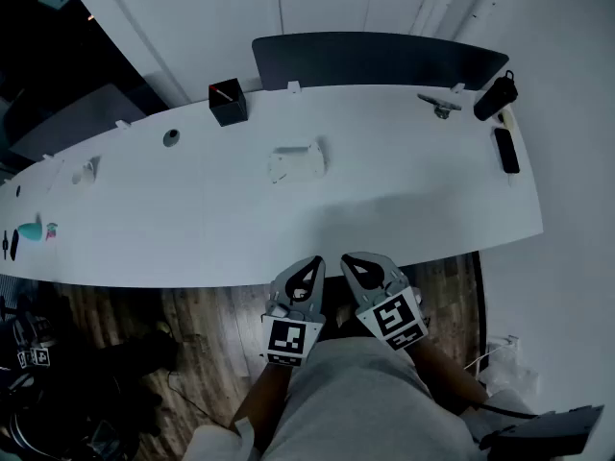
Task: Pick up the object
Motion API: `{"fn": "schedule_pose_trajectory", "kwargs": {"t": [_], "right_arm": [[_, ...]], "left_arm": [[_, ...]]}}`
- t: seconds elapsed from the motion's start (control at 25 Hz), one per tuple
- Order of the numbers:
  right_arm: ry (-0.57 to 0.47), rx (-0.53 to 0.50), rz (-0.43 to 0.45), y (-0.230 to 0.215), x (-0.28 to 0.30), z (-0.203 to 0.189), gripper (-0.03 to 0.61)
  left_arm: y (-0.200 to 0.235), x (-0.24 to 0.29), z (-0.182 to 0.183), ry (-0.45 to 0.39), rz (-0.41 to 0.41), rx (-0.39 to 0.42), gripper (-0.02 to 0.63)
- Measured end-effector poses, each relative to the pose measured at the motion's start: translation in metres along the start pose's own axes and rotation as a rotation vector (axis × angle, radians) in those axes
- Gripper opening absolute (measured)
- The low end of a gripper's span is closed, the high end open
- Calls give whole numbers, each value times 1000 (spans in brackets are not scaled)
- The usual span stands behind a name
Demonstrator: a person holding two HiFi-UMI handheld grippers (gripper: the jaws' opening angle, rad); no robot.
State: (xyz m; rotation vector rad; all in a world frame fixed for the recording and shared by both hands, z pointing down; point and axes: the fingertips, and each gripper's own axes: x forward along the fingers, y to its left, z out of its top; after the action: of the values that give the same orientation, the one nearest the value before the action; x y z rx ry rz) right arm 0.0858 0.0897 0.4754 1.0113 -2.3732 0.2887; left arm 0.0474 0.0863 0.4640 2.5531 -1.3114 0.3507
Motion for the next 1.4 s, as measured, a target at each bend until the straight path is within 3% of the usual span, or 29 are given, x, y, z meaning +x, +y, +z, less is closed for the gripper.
{"fn": "schedule_pose_trajectory", "kwargs": {"t": [0.32,0.64,0.8,0.84,0.88,0.92,1.12,1.24,1.4], "right_arm": [[21,23,11,-29,47,12,0],[20,8,99,-64,99,23,2],[31,39,18,-106,138,26,3],[46,67,4,-114,149,25,68],[66,102,-7,-119,158,23,190],[87,135,-23,-124,164,20,215],[189,220,-153,-149,208,10,220],[236,283,-204,-153,225,3,224],[281,293,-244,-161,244,-3,225]], "left_arm": [[40,39,-3,35,12,10,0],[79,74,2,116,84,37,2],[109,87,2,144,168,37,2],[114,88,1,149,179,27,2],[116,87,0,155,182,18,2],[117,86,-2,161,178,12,2],[147,97,0,161,127,15,2],[162,95,-1,156,97,6,2],[179,94,-4,155,94,-25,2]]}}
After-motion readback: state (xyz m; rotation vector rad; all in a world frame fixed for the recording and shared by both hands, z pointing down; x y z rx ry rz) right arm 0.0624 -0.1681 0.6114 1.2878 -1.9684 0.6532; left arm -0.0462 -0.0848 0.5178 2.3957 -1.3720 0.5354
